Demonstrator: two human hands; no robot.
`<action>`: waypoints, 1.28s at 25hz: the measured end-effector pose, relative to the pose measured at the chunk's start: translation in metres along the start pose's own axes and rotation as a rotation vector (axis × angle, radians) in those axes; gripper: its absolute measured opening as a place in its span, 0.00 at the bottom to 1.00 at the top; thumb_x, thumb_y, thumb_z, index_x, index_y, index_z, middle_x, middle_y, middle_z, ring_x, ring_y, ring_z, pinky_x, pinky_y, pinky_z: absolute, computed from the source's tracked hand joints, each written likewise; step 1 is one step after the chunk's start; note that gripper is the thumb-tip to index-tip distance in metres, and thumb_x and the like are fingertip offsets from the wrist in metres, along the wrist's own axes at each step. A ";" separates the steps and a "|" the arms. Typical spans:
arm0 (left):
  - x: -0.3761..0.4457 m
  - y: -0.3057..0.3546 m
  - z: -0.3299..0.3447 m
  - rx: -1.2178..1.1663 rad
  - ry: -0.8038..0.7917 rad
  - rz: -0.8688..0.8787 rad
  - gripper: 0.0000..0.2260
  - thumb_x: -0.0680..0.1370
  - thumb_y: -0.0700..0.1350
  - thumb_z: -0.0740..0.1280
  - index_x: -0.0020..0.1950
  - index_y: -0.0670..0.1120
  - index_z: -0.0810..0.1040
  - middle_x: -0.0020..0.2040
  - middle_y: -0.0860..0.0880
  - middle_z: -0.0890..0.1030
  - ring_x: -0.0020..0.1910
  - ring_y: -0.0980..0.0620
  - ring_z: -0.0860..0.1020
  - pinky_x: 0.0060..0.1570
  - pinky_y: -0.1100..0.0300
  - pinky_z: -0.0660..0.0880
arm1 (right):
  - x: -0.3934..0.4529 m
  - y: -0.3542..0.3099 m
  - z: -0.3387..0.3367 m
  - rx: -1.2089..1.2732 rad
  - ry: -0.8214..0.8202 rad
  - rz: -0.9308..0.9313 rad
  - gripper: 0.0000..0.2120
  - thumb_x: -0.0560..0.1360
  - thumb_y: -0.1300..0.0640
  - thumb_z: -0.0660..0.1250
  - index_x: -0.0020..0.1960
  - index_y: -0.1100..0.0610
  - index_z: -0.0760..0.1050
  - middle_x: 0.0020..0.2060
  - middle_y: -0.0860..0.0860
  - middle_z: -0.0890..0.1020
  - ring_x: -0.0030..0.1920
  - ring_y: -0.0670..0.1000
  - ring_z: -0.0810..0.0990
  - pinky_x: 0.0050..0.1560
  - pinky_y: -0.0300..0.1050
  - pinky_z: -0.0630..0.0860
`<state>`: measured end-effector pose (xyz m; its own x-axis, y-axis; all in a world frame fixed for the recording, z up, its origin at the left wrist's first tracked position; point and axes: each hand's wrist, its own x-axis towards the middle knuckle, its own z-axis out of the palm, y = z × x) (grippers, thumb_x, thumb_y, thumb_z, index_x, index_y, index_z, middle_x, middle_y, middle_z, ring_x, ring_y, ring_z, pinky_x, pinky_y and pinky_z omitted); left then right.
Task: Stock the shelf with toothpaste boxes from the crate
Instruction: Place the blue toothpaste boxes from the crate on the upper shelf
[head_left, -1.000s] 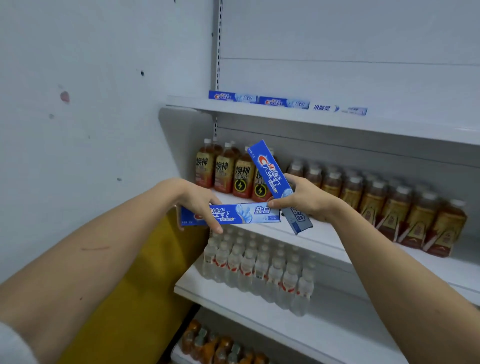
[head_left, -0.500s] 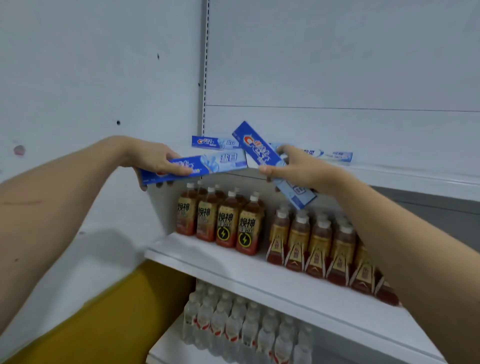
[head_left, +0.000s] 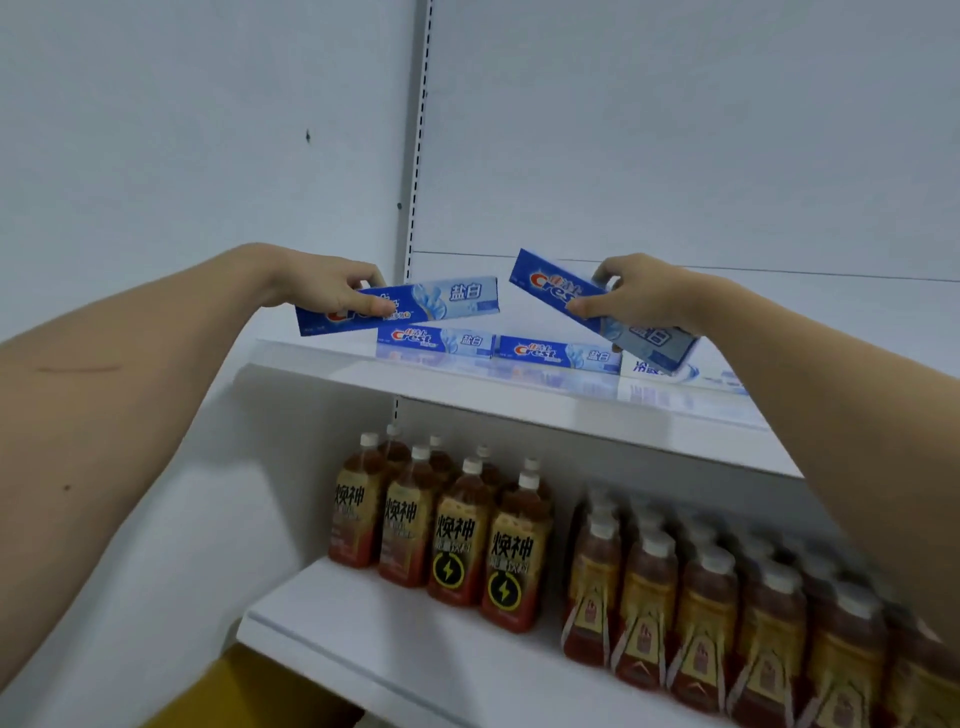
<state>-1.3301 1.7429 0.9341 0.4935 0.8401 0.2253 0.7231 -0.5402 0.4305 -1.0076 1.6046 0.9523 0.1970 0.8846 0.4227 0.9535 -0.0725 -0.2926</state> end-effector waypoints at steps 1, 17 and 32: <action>0.018 -0.006 -0.001 0.028 -0.001 0.010 0.15 0.77 0.59 0.65 0.59 0.53 0.73 0.53 0.47 0.80 0.41 0.50 0.76 0.43 0.57 0.73 | 0.015 0.002 0.003 -0.056 -0.014 0.005 0.22 0.72 0.40 0.71 0.59 0.53 0.73 0.50 0.53 0.81 0.42 0.54 0.82 0.49 0.50 0.80; 0.210 -0.065 0.029 0.182 -0.262 0.043 0.18 0.76 0.52 0.72 0.63 0.55 0.72 0.56 0.48 0.77 0.53 0.45 0.80 0.55 0.50 0.79 | 0.184 0.022 0.082 -0.657 -0.354 0.043 0.21 0.70 0.50 0.75 0.61 0.46 0.74 0.44 0.42 0.73 0.53 0.54 0.78 0.59 0.56 0.76; 0.204 -0.026 0.028 0.143 -0.224 0.030 0.21 0.70 0.60 0.74 0.60 0.57 0.74 0.63 0.50 0.75 0.61 0.45 0.75 0.67 0.45 0.70 | 0.175 0.025 0.079 -0.571 -0.313 0.080 0.28 0.70 0.50 0.75 0.68 0.47 0.71 0.57 0.47 0.74 0.59 0.56 0.77 0.61 0.56 0.75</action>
<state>-1.2347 1.9267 0.9440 0.5992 0.8000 0.0301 0.7594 -0.5799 0.2950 -0.9677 1.7942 0.9515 0.2785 0.9524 0.1238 0.9268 -0.3004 0.2255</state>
